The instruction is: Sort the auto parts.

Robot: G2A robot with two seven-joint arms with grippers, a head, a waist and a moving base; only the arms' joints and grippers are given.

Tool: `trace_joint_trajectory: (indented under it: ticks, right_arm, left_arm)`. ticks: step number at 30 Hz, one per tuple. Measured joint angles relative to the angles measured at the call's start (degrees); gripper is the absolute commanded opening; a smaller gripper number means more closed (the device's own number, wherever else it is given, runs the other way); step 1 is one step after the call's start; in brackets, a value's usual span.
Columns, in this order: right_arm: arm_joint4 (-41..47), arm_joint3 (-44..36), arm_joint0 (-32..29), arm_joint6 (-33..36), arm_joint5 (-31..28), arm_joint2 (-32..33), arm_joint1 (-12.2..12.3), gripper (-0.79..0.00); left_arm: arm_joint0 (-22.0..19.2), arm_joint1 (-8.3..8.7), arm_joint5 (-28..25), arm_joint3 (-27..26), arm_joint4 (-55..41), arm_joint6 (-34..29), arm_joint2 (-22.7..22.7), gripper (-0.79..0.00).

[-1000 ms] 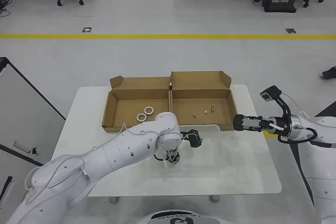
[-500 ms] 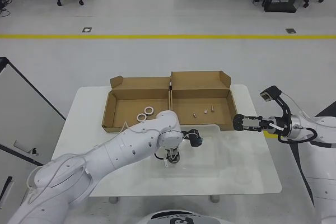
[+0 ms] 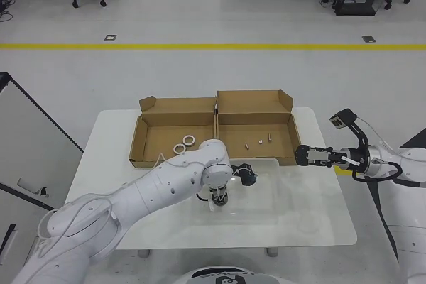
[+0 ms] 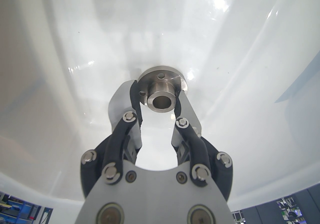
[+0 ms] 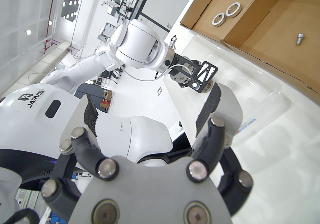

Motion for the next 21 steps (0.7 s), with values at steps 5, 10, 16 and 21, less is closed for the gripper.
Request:
trace_joint_trajectory:
  ticks: [5,10,16,21]
  right_arm:
    - [0.0,0.0,0.0,0.0,0.0,0.0,0.0,0.0]
    - [0.0,0.0,0.0,0.0,0.0,0.0,0.0,0.0]
    - [0.0,0.0,0.0,0.0,0.0,0.0,0.0,0.0]
    - [0.0,0.0,0.0,0.0,0.0,0.0,0.0,0.0]
  left_arm:
    - [0.1,0.06,-0.6,0.3,-1.1,0.7,-0.9,-0.785]
    - [-0.5,0.79,0.3,-2.8,-3.5,-0.4,-2.3,-0.785]
    - [-2.1,2.96,2.9,-10.1,-5.9,-3.0,-3.8,-0.785]
    - [-3.3,5.11,5.0,-16.2,-7.7,-5.1,-4.9,-0.785]
